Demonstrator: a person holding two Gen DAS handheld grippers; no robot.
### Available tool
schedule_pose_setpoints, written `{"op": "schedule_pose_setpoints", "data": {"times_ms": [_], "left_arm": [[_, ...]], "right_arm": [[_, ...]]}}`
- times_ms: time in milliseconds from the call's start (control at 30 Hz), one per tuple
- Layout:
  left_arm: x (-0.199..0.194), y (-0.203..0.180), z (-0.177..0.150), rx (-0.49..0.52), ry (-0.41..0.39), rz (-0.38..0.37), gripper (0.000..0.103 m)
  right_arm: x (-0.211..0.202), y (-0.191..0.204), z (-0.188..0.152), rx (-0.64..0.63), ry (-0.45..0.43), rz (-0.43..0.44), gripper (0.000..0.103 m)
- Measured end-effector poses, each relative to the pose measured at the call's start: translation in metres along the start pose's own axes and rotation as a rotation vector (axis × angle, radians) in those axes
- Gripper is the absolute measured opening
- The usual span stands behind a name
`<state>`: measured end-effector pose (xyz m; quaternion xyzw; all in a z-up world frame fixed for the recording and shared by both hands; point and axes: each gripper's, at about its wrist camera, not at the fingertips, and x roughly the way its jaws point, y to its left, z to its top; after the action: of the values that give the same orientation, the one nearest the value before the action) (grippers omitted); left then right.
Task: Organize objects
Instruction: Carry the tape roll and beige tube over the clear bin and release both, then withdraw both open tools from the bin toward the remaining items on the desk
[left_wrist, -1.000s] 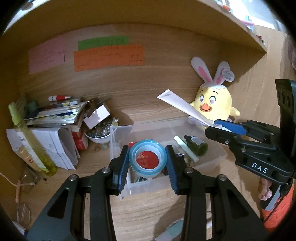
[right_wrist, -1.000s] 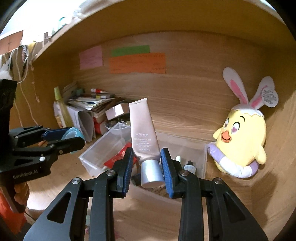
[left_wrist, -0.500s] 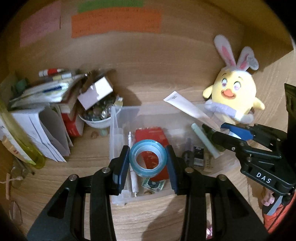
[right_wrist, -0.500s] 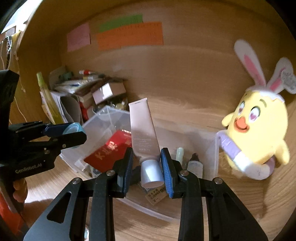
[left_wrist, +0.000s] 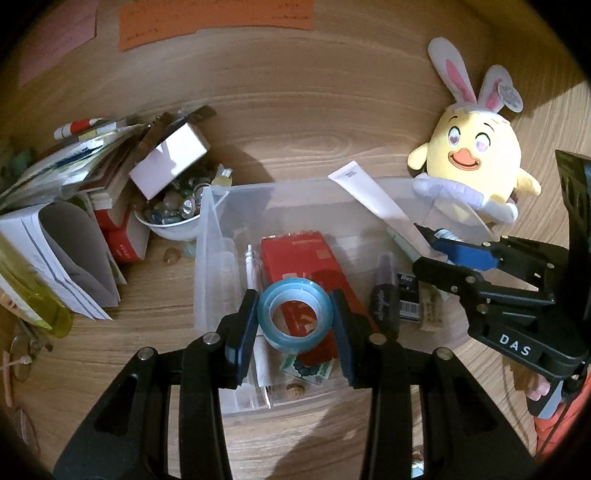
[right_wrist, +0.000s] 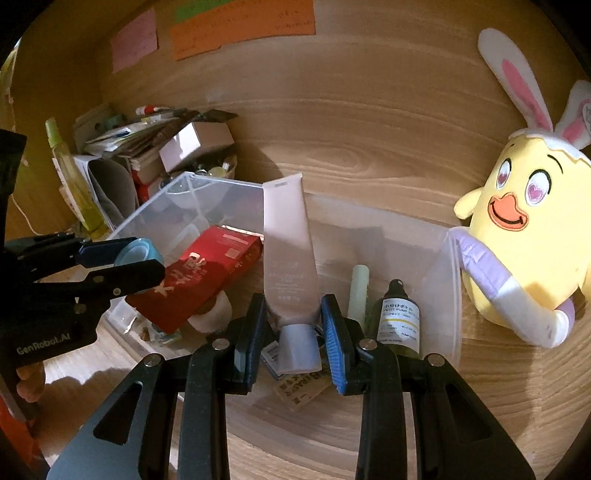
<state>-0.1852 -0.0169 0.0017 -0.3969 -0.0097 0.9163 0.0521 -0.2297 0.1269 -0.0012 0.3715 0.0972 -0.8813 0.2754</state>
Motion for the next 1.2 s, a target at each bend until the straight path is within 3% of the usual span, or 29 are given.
{"op": "schedule_pose_setpoints", "data": {"times_ms": [367, 733, 967, 1200], "left_arm": [[-0.004, -0.004, -0.001, 0.011, 0.006, -0.007, 0.043], [-0.047, -0.014, -0.008, 0.049, -0.065, -0.023, 0.079], [-0.067, -0.022, -0.029, 0.087, -0.057, -0.037, 0.088], [-0.069, -0.026, -0.056, 0.121, -0.008, -0.039, 0.089]], "right_arm": [[0.005, -0.005, -0.001, 0.017, 0.023, -0.047, 0.029], [-0.028, 0.001, -0.001, 0.021, -0.038, -0.057, 0.070], [-0.060, 0.007, -0.013, 0.019, -0.087, -0.055, 0.072], [-0.082, 0.019, -0.032, 0.004, -0.116, -0.034, 0.072]]}}
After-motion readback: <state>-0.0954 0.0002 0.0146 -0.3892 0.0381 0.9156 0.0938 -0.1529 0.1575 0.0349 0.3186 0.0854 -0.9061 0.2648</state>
